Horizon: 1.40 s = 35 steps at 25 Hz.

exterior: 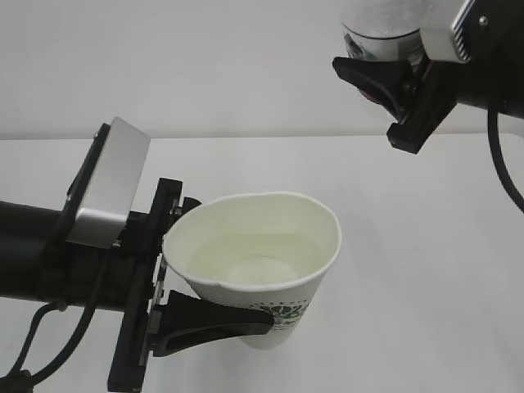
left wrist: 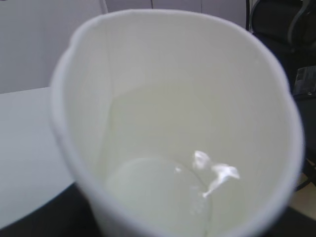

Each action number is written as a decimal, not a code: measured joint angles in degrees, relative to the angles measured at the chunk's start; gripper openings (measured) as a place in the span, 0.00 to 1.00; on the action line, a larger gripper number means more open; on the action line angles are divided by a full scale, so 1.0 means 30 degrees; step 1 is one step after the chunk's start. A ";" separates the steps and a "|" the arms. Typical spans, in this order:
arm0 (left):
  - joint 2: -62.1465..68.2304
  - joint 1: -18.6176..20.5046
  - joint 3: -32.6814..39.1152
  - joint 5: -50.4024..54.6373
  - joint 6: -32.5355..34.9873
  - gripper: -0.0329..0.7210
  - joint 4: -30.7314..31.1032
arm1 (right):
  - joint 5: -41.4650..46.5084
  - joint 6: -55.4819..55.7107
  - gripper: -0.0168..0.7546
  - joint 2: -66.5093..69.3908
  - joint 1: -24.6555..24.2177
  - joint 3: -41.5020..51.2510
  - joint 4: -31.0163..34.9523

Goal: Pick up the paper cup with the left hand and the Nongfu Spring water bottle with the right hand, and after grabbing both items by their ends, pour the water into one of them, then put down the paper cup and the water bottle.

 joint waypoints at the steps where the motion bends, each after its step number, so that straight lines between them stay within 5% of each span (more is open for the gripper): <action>1: 0.0000 0.0000 0.0000 0.0000 0.0000 0.63 0.0000 | 0.0030 0.0000 0.63 0.0000 0.0000 0.0098 0.0170; 26: 0.0000 0.0000 0.0000 0.0435 0.0000 0.63 -0.0013 | -0.1041 -0.3817 0.63 0.2648 0.0000 0.2404 1.1932; 35: 0.0000 0.0000 0.0000 0.0685 0.0000 0.63 -0.0013 | -0.2459 -0.4703 0.63 0.3915 0.0000 0.2847 1.4580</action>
